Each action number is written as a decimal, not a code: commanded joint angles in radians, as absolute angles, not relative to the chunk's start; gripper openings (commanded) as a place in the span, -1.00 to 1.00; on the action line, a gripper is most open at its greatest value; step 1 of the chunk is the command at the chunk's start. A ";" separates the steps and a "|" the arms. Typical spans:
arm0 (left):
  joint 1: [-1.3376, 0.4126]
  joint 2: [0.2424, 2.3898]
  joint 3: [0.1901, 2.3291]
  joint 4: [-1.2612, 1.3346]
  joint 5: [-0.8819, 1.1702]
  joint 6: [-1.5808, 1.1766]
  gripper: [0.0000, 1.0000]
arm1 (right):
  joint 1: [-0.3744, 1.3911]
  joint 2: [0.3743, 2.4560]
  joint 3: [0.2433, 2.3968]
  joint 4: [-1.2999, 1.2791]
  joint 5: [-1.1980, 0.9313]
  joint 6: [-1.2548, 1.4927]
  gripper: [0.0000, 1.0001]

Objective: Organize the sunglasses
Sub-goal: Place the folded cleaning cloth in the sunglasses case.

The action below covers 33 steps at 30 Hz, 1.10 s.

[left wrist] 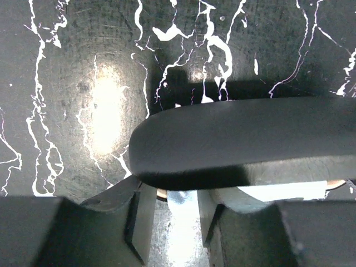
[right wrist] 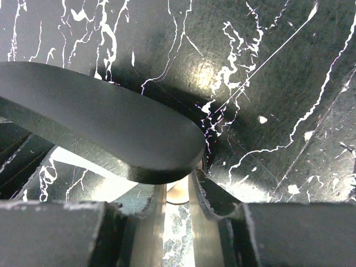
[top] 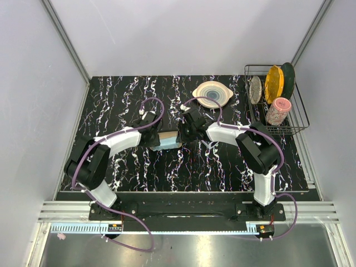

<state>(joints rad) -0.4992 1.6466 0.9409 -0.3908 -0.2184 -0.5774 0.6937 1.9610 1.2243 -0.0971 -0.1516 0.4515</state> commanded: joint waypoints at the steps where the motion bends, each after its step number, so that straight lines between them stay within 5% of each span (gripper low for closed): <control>1: -0.492 1.583 0.943 -0.453 -0.302 -0.583 -0.22 | 0.690 1.931 1.212 -0.147 -0.109 0.445 -0.45; 6: -0.492 1.548 0.937 -0.445 -0.305 -0.595 -0.19 | 0.690 1.928 1.204 -0.143 -0.104 0.449 -0.45; 16: -0.495 1.516 0.891 -0.333 -0.196 -0.595 -0.70 | 0.692 1.922 1.193 -0.135 -0.092 0.446 -0.57; 33: -0.511 1.457 0.807 -0.150 -0.114 -0.606 -0.73 | 0.703 1.917 1.204 -0.141 -0.069 0.434 -0.60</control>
<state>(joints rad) -0.5037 1.5066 0.8284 -0.2531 -0.1455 -0.6018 0.6941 1.9572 1.2037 -0.1062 -0.1139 0.4526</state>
